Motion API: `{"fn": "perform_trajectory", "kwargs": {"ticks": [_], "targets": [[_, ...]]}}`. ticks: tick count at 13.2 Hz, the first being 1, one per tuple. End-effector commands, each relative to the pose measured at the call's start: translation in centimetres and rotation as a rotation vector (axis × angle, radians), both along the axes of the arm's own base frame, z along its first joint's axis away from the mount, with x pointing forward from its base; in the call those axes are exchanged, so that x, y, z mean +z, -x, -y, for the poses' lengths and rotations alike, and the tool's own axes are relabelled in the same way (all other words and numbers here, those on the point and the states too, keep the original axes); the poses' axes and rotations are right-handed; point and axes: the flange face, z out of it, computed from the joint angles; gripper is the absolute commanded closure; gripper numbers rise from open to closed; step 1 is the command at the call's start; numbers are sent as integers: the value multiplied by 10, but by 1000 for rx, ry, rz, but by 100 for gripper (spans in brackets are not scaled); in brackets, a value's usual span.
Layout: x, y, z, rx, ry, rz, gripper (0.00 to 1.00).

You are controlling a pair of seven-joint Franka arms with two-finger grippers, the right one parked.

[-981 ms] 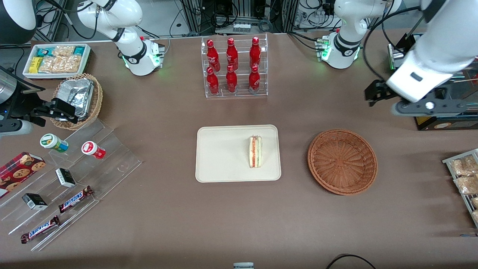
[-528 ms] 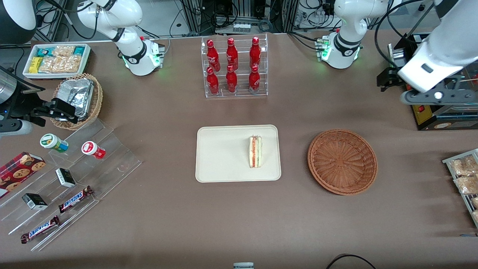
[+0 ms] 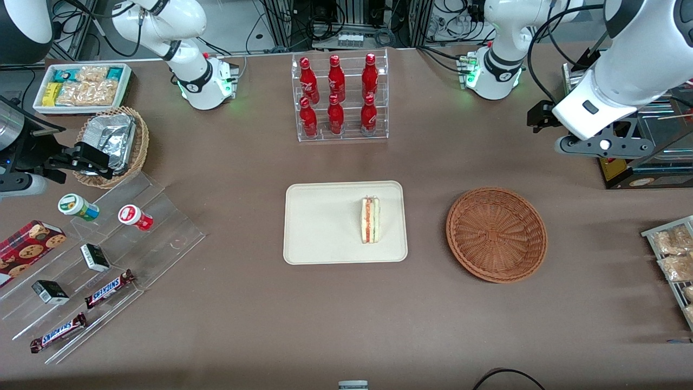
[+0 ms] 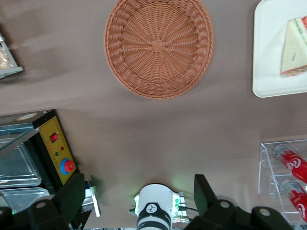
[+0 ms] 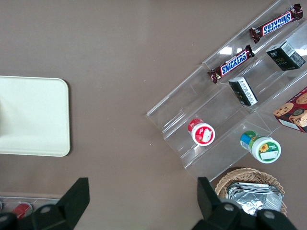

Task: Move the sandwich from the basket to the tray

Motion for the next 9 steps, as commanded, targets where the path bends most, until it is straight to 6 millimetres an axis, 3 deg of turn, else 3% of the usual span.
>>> {"fn": "perform_trajectory", "kwargs": {"ticks": [1, 5, 9], "targets": [[7, 1, -19, 35, 57, 0, 0], [-28, -10, -19, 40, 86, -10, 0], [-21, 4, -23, 41, 78, 17, 0]]}}
